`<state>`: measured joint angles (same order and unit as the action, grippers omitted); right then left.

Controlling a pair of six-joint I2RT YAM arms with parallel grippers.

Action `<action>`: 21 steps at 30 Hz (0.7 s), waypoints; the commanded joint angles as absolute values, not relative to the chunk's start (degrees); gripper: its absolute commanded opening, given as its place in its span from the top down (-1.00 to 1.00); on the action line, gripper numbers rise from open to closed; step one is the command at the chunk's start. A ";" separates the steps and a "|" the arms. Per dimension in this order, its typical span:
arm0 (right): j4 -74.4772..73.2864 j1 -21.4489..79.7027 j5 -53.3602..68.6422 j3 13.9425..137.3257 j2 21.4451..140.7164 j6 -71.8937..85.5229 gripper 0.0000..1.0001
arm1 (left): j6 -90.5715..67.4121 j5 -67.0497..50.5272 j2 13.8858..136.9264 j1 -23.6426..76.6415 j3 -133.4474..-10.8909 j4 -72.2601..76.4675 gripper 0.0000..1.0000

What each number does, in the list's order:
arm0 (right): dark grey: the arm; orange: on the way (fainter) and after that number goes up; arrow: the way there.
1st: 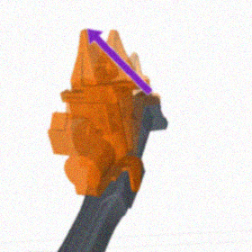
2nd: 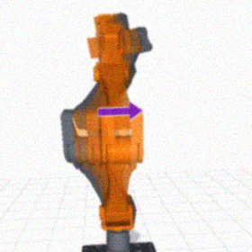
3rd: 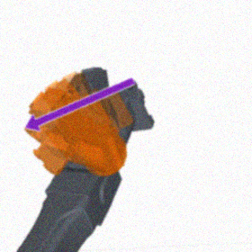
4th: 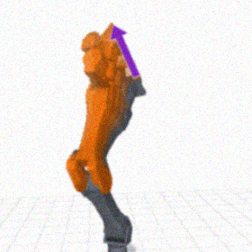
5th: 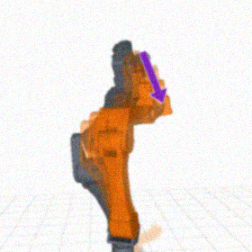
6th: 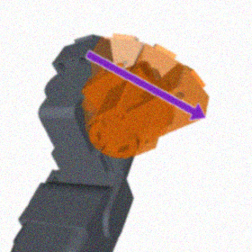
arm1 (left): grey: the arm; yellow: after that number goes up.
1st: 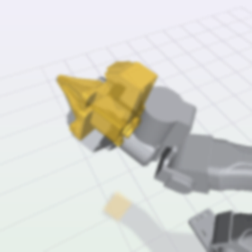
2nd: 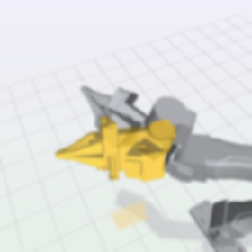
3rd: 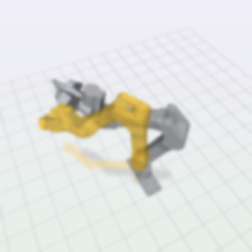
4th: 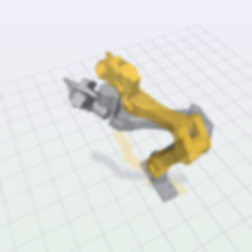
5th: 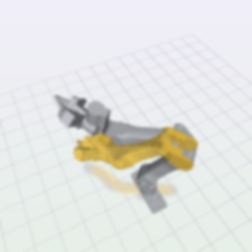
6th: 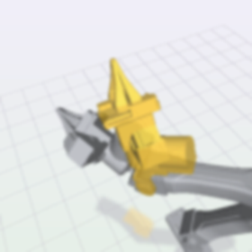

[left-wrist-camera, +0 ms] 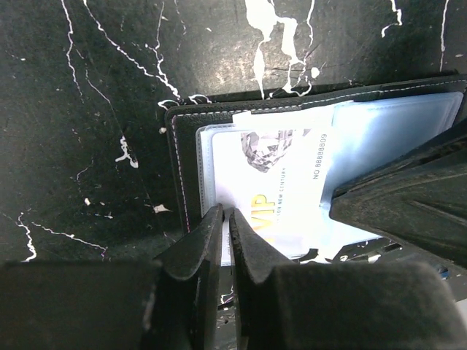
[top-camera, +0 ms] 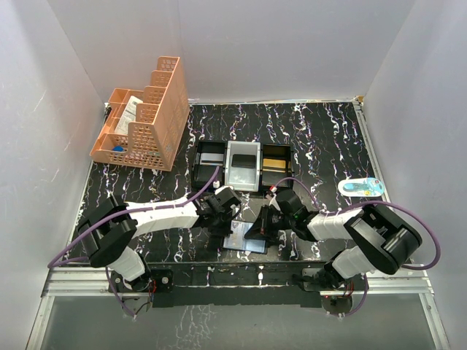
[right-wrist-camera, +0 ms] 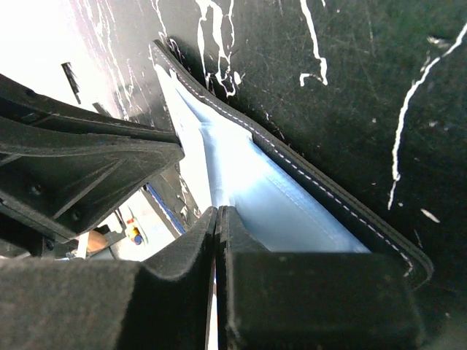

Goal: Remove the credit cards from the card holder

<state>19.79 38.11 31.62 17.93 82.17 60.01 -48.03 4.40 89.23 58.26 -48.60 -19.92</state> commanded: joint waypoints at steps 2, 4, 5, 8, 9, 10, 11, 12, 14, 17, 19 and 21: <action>20.19 37.50 32.89 18.31 80.02 58.07 0.96 | -47.95 6.31 89.66 58.36 -46.25 -23.38 0.84; 17.71 37.48 32.21 19.16 80.51 57.02 0.83 | -47.83 5.87 89.74 58.36 -46.25 -22.80 0.84; 16.79 37.52 31.76 19.16 80.66 56.64 0.78 | -47.74 5.72 89.66 58.36 -46.30 -22.63 0.84; 16.84 37.51 31.64 21.16 81.50 56.83 0.66 | -47.60 5.57 89.82 58.36 -46.35 -22.51 0.85; 16.87 37.57 31.75 21.53 82.08 56.94 0.63 | -47.56 5.62 89.89 58.36 -46.38 -22.50 0.85; 17.05 37.60 31.99 21.76 82.62 56.83 0.60 | -47.55 5.62 89.96 58.36 -46.40 -22.54 0.85; 17.38 37.68 32.29 21.94 83.16 56.73 0.58 | -47.55 5.57 90.07 58.36 -46.38 -22.51 0.85; 17.81 37.88 32.41 22.04 83.63 56.88 0.57 | -47.55 5.54 90.22 58.36 -46.39 -22.43 0.85; 18.75 38.22 32.10 22.21 84.20 57.27 0.56 | -47.55 5.44 90.26 58.36 -46.23 -22.33 0.86; 18.82 38.55 31.26 22.70 85.10 57.40 0.57 | -47.64 5.52 90.20 58.36 -46.23 -22.34 0.86; 19.28 38.79 31.47 23.01 85.89 57.40 0.60 | -47.64 5.52 90.13 58.36 -46.22 -22.37 0.86; 20.44 39.00 32.37 23.11 86.78 57.49 0.63 | -47.58 5.53 90.01 58.38 -46.14 -22.34 0.86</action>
